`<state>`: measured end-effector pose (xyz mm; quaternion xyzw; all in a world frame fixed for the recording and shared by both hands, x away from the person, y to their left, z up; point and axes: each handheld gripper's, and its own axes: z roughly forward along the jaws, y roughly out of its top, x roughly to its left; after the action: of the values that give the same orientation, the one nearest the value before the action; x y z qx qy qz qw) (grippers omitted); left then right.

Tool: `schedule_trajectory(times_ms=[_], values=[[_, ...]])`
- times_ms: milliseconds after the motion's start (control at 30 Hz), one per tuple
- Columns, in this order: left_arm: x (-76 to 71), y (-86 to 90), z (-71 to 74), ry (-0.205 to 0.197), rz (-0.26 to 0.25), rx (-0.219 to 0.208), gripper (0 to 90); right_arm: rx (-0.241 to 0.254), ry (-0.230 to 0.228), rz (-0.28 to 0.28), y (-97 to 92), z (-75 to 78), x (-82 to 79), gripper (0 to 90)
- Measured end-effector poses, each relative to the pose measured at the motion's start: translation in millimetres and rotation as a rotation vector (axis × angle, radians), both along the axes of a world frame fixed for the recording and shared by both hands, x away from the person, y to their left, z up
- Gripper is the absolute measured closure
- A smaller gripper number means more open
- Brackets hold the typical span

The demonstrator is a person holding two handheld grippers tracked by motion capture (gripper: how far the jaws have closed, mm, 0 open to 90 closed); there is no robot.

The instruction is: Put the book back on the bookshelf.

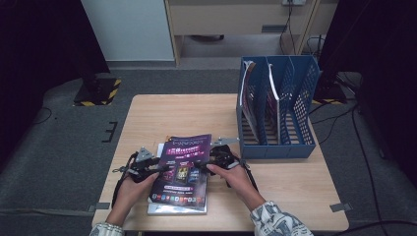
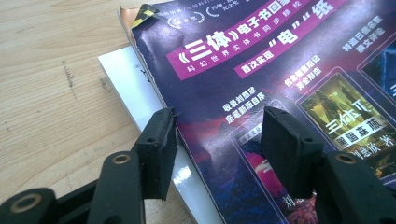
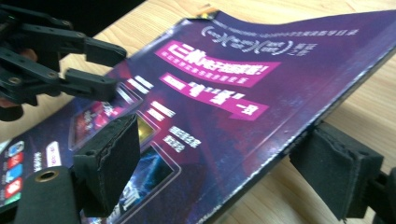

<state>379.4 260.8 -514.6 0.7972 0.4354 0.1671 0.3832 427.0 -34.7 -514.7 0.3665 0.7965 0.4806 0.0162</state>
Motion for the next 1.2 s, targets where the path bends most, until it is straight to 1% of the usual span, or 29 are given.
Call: schedule_trajectory(times_ms=[133,267,333,400,533,667,733,900,1100,1200], values=[[-0.2,0.3,-0.6,0.000,0.006,-0.009,45.0,0.008,-0.003,0.032,10.1,2.5,-1.2,17.7],[-0.4,1.1,-1.1,-0.001,0.006,-0.014,45.0,0.014,0.012,0.049,16.8,0.9,-0.6,19.2],[-0.4,1.2,-1.4,-0.002,0.005,-0.016,44.9,0.027,0.034,0.065,20.0,-0.7,0.0,20.5],[-0.6,1.4,-1.5,-0.003,0.005,-0.016,44.9,0.011,0.032,0.078,24.8,-2.7,-0.6,18.5],[-0.5,1.3,-1.4,-0.002,0.006,-0.016,44.7,0.009,0.035,0.074,26.3,-4.0,-0.5,18.0],[-0.2,1.4,-1.6,-0.002,0.006,-0.018,44.3,0.027,0.020,0.088,27.6,-0.8,-1.6,19.3],[-0.1,1.2,-1.6,0.000,0.007,-0.019,43.5,0.024,0.015,0.091,29.7,-0.7,-2.2,19.2],[0.0,1.1,-1.1,0.002,0.008,-0.017,43.4,0.035,0.037,0.101,33.3,-3.8,-2.3,20.2],[0.0,0.7,-1.2,0.003,0.010,-0.018,43.0,0.020,0.042,0.098,35.2,-5.8,-2.4,19.9],[0.0,0.4,-1.2,0.003,0.011,-0.019,42.5,0.000,0.031,0.097,36.3,-8.3,-2.8,20.9]])
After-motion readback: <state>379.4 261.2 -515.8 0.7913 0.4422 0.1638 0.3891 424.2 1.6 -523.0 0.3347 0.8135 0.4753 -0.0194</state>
